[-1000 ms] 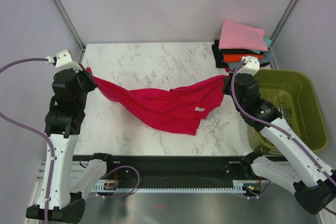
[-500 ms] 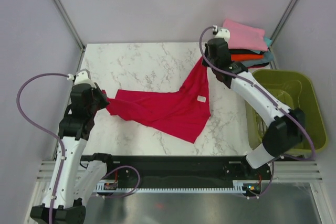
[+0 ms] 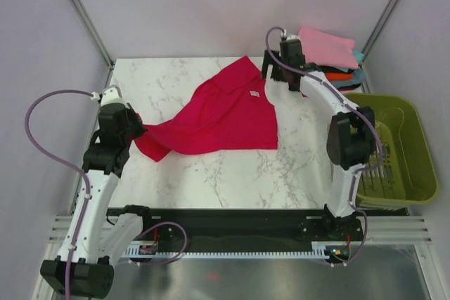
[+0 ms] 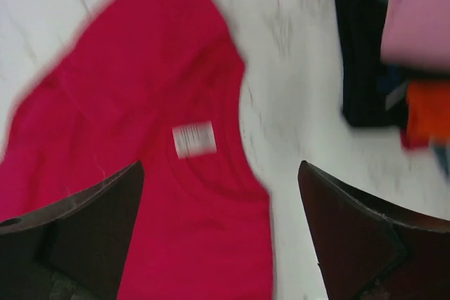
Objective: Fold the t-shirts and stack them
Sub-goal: Flatten the tshirt out
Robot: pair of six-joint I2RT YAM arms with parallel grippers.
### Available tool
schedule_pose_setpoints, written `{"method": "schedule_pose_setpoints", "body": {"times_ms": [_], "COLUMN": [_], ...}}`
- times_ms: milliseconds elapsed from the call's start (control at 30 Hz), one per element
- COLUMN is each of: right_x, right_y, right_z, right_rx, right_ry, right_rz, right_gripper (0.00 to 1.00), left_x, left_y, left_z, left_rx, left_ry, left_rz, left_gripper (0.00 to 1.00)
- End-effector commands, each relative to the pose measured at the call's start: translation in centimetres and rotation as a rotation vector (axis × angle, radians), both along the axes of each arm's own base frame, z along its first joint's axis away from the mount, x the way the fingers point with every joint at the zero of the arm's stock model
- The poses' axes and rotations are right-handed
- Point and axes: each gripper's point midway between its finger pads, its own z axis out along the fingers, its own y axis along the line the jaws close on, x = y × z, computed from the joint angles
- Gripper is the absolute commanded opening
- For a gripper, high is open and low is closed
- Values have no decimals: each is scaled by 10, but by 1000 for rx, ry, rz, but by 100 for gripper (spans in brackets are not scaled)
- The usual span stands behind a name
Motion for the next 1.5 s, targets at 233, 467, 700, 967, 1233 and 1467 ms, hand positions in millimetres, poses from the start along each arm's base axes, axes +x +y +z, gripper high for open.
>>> {"method": "schedule_pose_setpoints", "body": {"times_ms": [233, 467, 700, 967, 1233, 1467], "right_x": [-212, -272, -266, -253, -249, -248], "right_y": [-7, -7, -2, 14, 29, 34], "right_z": [-52, -108, -130, -166, -166, -92], "right_rx": [120, 114, 107, 135, 198, 254], "right_ry": [97, 208, 224, 290, 282, 174], "right_rz": [19, 10, 13, 18, 55, 110], "right_gripper": [97, 90, 88, 81, 45, 0], "left_x": [15, 14, 11, 10, 12, 16], "left_y": [-21, -22, -21, -20, -19, -26], "left_z": [-35, -38, -39, -40, -41, -3], "left_rx": [-91, -82, -76, -65, -65, -55], "left_ry": [45, 48, 44, 47, 53, -23], "left_rz": [-77, -88, -88, -88, -81, -140], "left_gripper": [2, 2, 2, 2, 2, 2]}}
